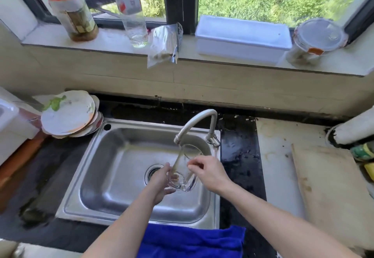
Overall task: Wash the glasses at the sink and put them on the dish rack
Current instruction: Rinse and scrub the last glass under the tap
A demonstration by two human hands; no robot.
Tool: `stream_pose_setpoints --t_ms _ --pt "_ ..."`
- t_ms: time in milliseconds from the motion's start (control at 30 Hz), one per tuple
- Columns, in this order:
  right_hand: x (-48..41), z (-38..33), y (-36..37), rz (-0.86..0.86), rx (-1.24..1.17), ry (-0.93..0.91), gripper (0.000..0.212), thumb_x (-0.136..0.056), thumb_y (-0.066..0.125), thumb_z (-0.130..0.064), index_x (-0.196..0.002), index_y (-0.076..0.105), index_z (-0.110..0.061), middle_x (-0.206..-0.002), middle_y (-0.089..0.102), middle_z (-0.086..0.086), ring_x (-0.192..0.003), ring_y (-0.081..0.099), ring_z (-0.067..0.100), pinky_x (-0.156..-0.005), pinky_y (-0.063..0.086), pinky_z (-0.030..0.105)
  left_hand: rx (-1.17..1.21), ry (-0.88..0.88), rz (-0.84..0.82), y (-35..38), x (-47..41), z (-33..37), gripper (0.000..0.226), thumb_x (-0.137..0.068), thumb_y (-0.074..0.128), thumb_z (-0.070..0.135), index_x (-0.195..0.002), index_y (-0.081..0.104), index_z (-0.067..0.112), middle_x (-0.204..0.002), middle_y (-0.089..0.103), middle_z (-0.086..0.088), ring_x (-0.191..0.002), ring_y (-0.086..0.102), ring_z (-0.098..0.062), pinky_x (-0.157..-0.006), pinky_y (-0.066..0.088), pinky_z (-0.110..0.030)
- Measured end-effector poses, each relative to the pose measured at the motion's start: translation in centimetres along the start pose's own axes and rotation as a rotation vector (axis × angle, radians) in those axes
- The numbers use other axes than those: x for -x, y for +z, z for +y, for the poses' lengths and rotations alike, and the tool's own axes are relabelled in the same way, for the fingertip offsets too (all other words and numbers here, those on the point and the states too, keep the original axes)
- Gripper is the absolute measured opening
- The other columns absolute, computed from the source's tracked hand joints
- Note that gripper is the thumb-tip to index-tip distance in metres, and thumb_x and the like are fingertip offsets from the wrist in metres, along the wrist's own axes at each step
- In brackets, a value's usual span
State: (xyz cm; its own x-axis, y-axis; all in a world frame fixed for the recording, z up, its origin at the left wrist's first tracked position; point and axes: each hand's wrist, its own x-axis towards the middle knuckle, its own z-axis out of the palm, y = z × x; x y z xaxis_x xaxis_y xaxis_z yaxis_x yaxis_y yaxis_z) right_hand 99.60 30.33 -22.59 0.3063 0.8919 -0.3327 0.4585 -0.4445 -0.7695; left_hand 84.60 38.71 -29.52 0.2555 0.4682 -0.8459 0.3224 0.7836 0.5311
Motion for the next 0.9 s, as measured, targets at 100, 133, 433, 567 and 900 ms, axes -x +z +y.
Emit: stream_pose_setpoints --t_ms 100,133,433,567,900 --pt "-1.2 -1.2 2.2 0.028 -0.045 0.039 0.012 -0.09 0.065 -0.023 -0.095 0.075 -0.02 -0.086 0.069 -0.011 -0.084 0.062 0.007 -0.082 0.049 0.028 0.208 -0.052 -0.111 -1.9 -1.2 -0.1 0.042 -0.101 0.036 0.041 -0.092 0.065 0.012 -0.073 0.071 -0.005 -0.079 0.062 -0.025 -0.075 0.051 -0.041" --pt "-1.6 -1.5 2.6 0.038 -0.047 0.053 0.012 -0.089 0.066 -0.024 -0.096 0.075 -0.021 -0.085 0.068 -0.014 -0.084 0.062 0.006 -0.082 0.049 0.027 0.278 -0.065 -0.165 -2.3 -1.4 0.1 0.044 -0.101 0.036 0.042 -0.092 0.066 0.011 -0.078 0.072 -0.008 -0.082 0.062 -0.026 -0.075 0.05 -0.042" --pt "-2.3 -2.2 1.9 0.253 -0.176 0.157 0.016 -0.091 0.065 -0.031 -0.105 0.067 -0.024 -0.095 0.062 -0.011 -0.077 0.059 0.001 -0.072 0.044 0.02 0.35 -0.158 -0.242 -3.8 -4.2 2.1 0.032 -0.092 0.053 0.044 -0.09 0.06 0.013 -0.082 0.064 -0.012 -0.061 0.065 -0.026 -0.046 0.05 -0.026" --pt "-4.0 -2.5 0.4 0.096 -0.079 0.246 0.016 -0.09 0.066 -0.029 -0.105 0.065 -0.023 -0.098 0.064 -0.007 -0.082 0.067 0.016 -0.067 0.049 0.023 0.152 -0.219 -0.325 -3.7 -4.0 3.1 0.034 -0.089 0.053 0.048 -0.088 0.059 0.014 -0.074 0.063 -0.01 -0.06 0.057 -0.025 -0.054 0.038 -0.023" --pt "-4.3 -3.1 1.5 0.025 -0.384 0.434 0.022 -0.095 0.056 -0.005 -0.075 0.063 0.0 -0.068 0.064 0.012 -0.053 0.062 0.016 -0.049 0.049 0.024 0.511 -0.122 -0.332 -3.8 -3.0 2.9 0.031 -0.087 0.052 0.036 -0.085 0.064 0.009 -0.076 0.063 -0.009 -0.062 0.059 -0.026 -0.056 0.04 -0.028"
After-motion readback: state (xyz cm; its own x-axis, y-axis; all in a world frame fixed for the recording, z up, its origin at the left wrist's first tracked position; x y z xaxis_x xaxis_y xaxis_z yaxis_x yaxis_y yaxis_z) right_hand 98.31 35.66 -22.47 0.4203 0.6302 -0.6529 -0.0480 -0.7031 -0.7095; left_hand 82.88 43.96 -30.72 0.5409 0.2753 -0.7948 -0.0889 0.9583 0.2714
